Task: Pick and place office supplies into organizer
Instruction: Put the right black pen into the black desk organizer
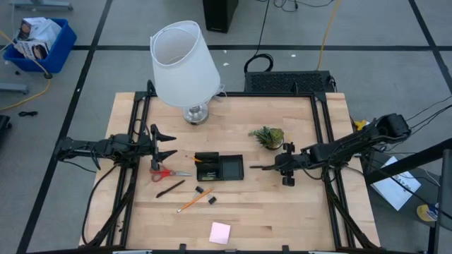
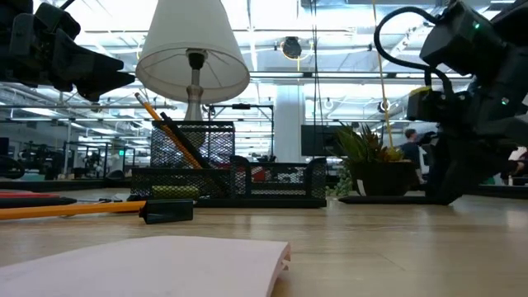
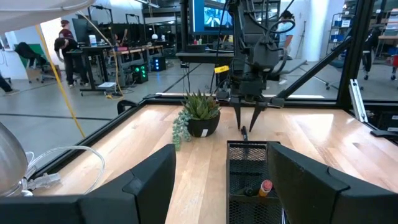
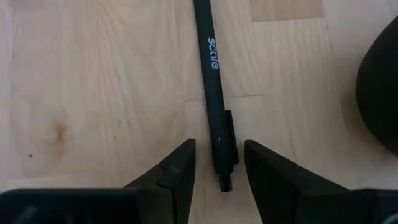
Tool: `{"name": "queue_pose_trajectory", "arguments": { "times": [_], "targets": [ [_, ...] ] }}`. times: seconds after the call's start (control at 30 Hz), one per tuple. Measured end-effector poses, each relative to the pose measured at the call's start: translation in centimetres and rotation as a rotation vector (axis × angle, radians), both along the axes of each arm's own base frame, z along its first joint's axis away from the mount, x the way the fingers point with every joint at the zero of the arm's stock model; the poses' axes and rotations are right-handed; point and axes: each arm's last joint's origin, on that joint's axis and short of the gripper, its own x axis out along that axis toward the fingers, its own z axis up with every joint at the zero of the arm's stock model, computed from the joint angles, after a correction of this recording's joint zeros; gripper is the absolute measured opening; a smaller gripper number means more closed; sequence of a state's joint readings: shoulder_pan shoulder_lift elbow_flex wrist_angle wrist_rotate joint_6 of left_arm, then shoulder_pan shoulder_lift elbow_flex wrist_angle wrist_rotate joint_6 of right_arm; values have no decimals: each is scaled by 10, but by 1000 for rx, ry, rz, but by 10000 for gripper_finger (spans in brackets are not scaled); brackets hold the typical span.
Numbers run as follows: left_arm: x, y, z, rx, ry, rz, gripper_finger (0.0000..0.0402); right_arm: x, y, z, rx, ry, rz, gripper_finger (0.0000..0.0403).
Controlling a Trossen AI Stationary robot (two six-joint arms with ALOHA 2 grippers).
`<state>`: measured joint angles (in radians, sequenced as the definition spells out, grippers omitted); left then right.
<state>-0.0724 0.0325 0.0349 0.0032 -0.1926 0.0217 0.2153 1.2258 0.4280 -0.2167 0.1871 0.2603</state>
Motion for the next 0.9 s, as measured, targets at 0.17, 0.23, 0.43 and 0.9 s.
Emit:
{"name": "queue_pose_trajectory", "arguments": {
  "times": [0.17,0.23,0.43,0.9],
  "targets": [
    [0,0,0,0,0,0,255,4,1,-6,-5,12,-1,116],
    [0,0,0,0,0,0,255,4,1,-8,-3,19,-7,108],
    [0,0,0,0,0,0,255,4,1,-8,9,23,-29,63],
    [0,0,0,0,0,0,255,13,3,-5,69,-88,-75,28]
  ]
}}
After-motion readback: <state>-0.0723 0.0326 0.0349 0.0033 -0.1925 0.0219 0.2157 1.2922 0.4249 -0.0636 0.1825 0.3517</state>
